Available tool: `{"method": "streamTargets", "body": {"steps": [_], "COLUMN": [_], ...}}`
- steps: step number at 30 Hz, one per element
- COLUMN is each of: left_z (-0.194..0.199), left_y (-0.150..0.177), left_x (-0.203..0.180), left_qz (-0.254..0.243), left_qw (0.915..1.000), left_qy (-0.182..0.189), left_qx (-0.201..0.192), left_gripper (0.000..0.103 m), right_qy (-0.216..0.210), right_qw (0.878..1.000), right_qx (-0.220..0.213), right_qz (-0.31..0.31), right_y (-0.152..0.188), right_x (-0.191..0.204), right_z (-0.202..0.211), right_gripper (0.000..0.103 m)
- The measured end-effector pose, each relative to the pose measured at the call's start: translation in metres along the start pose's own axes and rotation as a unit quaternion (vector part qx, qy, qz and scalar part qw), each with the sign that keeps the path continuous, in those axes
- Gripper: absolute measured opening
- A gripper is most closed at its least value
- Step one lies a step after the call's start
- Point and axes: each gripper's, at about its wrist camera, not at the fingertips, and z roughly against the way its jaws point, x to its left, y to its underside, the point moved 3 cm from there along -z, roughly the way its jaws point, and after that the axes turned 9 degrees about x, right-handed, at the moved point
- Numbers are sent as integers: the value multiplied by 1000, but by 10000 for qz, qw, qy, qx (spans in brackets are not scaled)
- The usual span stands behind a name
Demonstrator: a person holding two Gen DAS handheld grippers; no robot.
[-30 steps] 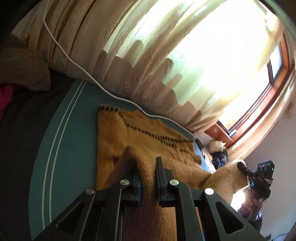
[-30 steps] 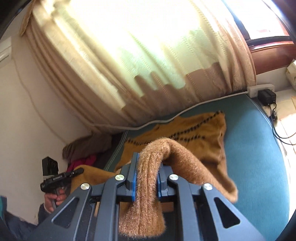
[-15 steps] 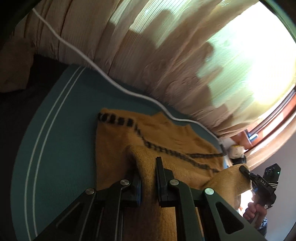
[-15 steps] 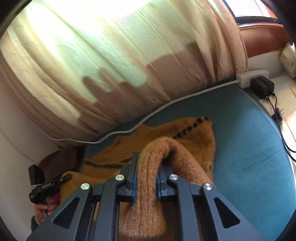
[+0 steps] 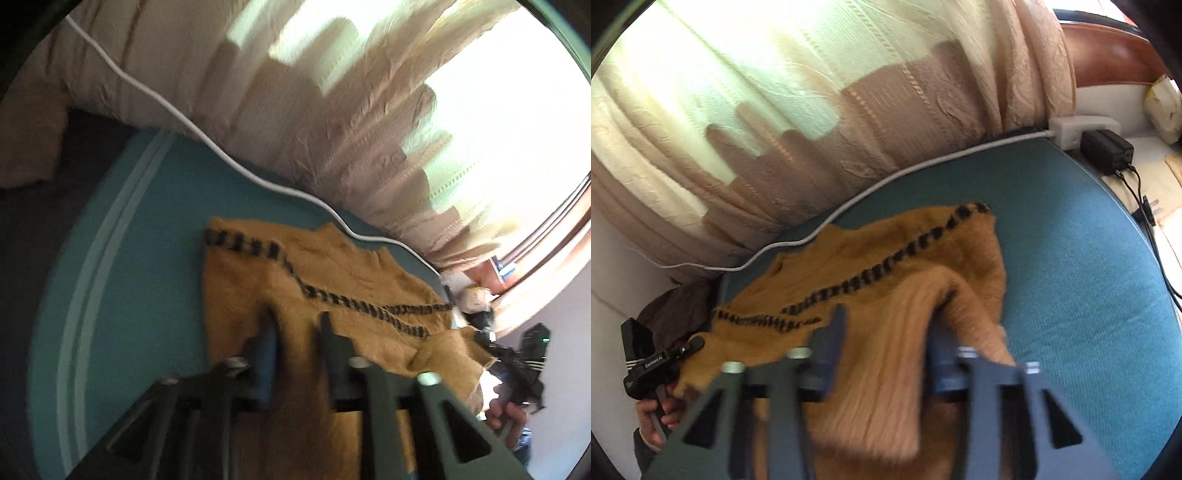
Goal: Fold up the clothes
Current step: 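Fold the held side edge over the sweater back and open the right gripper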
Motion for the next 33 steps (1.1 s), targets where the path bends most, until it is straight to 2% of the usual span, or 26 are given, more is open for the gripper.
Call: {"method": "streamTargets", "body": {"steps": [1,2,6,8,10,14,18,22,25,29,33], "left_z": [10,21,51,61,64,45,13,-15,-36,-50,-62], "left_y": [2,5,24,42,57,89,96,89,76,45,0], "left_x": [3,5,5,-3,-16,-59,-88,-94,-91,-93,-92], "left_qz": [9,21,-343,-777,-1187,-2109,-2407,-2420,-2277,-2188,-2125], "left_qw": [9998,9991,9982,9958,9917,9756,9668,9634,9647,9662,9659], "left_qy": [-137,-274,-322,-413,-474,-364,-248,-468,-706,-1089,-1439], "left_qx": [-166,-337,-377,-255,-97,488,822,1049,1122,817,341], "left_gripper": [74,82,82,82,82,82,82,82,82,82,82], "right_qy": [117,234,947,1302,1446,1632,1582,1513,1410,1314,1190], "right_qw": [9999,9994,9905,9817,9755,9651,9588,9535,9593,9718,9830], "right_qx": [-72,-145,-199,-134,-26,348,677,835,950,831,448], "right_qz": [101,202,976,1384,1660,2021,2258,2469,2255,1775,1329], "right_y": [1,3,18,32,44,67,76,73,60,31,-3], "right_x": [3,5,18,23,27,33,47,59,53,44,37], "right_z": [6,12,28,35,40,39,24,7,-11,-27,-33], "right_gripper": [79,81,81,81,81,81,81,81,81,81,81]}}
